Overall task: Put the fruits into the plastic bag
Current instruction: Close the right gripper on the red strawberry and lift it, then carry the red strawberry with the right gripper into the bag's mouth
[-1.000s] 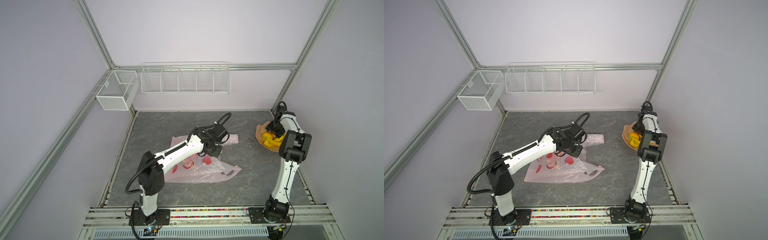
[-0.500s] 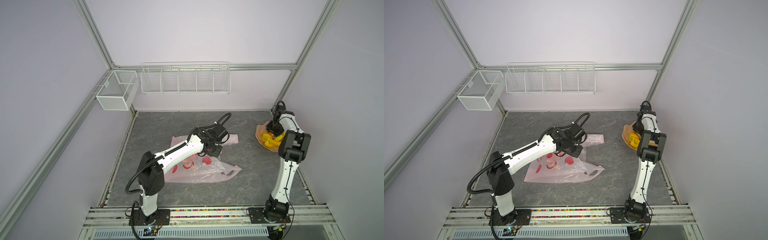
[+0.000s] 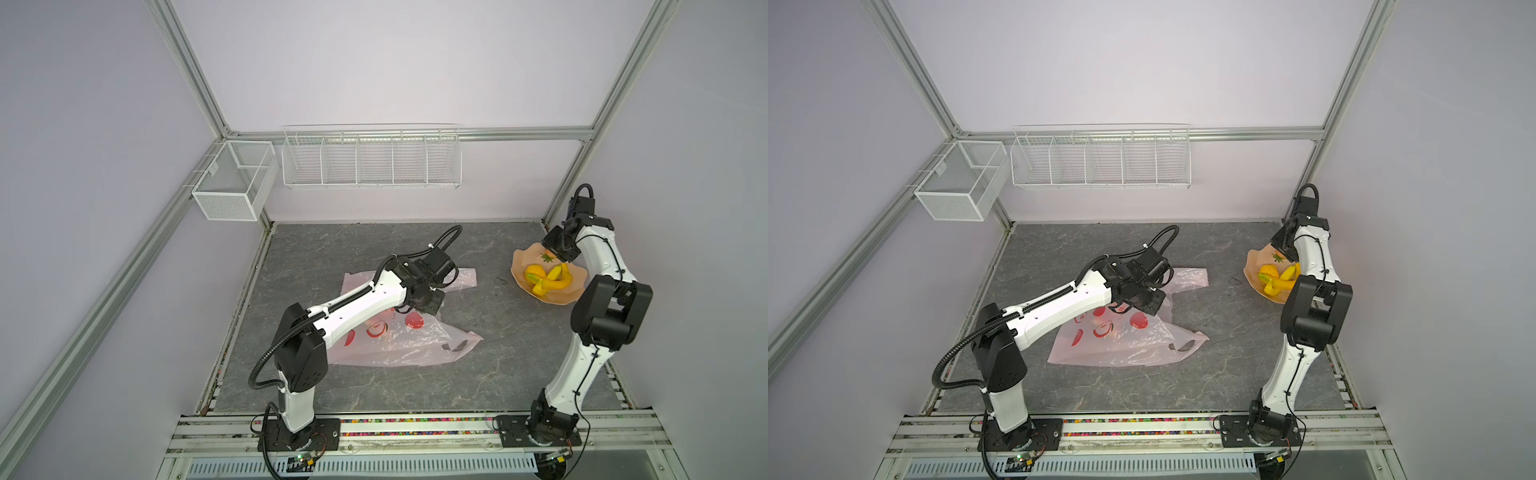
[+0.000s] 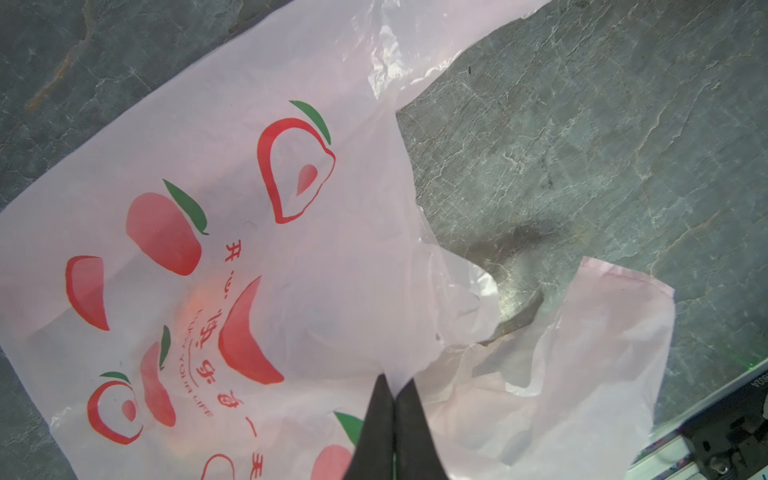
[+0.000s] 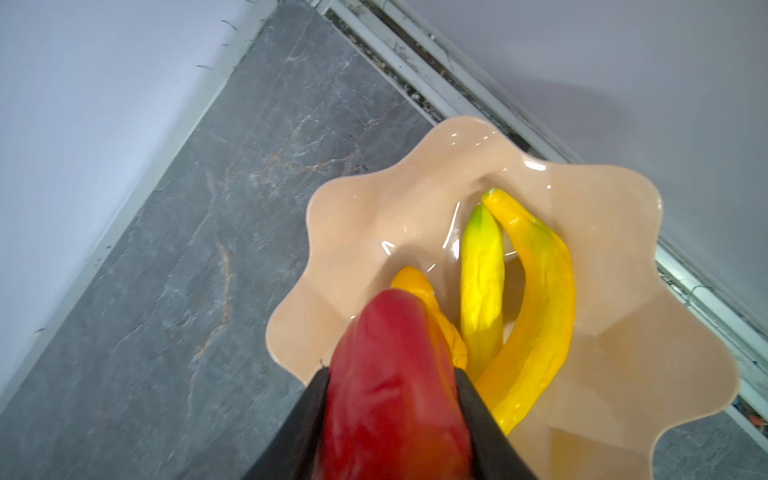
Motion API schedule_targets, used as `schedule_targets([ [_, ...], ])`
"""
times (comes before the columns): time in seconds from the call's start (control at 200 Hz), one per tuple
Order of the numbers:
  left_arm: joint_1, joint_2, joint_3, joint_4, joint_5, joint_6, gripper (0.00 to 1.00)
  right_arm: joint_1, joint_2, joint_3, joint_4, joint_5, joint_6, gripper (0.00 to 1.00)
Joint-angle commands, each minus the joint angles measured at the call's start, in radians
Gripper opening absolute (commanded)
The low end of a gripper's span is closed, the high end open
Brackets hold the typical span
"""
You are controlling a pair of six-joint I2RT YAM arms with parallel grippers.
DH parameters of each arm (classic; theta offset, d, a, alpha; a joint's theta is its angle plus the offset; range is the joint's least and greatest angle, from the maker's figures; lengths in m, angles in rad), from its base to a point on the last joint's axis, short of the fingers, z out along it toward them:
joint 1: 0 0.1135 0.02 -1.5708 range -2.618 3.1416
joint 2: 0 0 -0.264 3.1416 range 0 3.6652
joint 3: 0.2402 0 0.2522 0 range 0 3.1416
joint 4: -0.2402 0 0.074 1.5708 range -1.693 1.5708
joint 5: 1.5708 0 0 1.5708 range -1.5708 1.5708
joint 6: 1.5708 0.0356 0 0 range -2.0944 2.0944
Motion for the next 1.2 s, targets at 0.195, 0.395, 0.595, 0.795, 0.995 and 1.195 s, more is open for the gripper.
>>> schedule_targets([
  [0.195,-0.006,-0.041,-0.011,0.02,-0.015,-0.012,0.0,-0.027,-0.241,-0.368,0.251,-0.333,0.117,0.3],
  [0.395,-0.006,-0.052,-0.012,0.027,-0.018,-0.013,0.0,-0.031,-0.383,-0.566,0.346,-0.482,0.165,0.3],
  [0.595,-0.006,-0.058,-0.015,0.032,-0.019,-0.011,0.0,-0.032,-0.513,-0.734,0.39,-0.591,0.212,0.3],
  [0.795,-0.006,-0.063,-0.016,0.036,-0.017,-0.007,0.0,-0.03,-0.604,-0.886,0.448,-0.706,0.257,0.3],
  [0.995,-0.006,-0.064,-0.014,0.036,-0.015,-0.005,0.0,-0.03,-0.666,-1.02,0.499,-0.815,0.275,0.3],
  [1.195,-0.006,-0.062,-0.006,0.036,-0.012,-0.005,0.0,-0.028,-0.69,-1.128,0.542,-0.909,0.269,0.28],
])
